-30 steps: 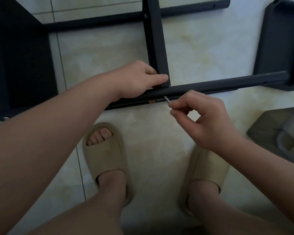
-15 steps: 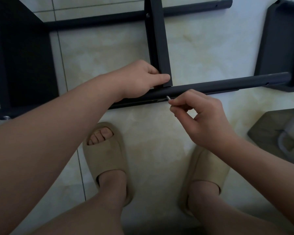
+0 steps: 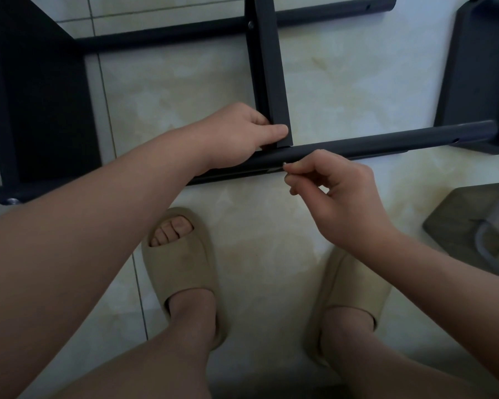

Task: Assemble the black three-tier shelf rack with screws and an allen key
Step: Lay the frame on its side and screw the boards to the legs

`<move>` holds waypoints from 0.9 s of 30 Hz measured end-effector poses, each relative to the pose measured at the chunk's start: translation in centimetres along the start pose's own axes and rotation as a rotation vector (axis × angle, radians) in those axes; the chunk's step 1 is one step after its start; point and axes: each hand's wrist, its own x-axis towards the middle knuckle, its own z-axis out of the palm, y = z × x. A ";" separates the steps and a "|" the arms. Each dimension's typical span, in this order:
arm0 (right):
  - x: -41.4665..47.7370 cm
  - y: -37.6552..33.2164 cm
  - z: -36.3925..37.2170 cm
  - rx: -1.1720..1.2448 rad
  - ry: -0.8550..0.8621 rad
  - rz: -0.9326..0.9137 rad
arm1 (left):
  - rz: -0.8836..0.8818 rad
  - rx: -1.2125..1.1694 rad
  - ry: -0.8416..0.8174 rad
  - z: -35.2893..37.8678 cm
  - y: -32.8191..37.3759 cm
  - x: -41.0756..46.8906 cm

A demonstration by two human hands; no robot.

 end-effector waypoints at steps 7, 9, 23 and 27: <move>-0.1 -0.7 0.5 0.111 0.018 0.170 | -0.001 0.006 -0.001 0.0 0.1 -0.1; 0.0 -0.7 0.4 0.097 0.014 0.159 | -0.003 0.010 -0.003 0.1 0.2 -0.2; 0.0 -1.5 0.4 0.102 0.027 0.243 | 0.003 0.005 0.008 0.1 0.1 -0.2; 0.1 -1.6 0.6 0.119 0.039 0.256 | 0.001 0.016 0.016 0.1 0.1 -0.1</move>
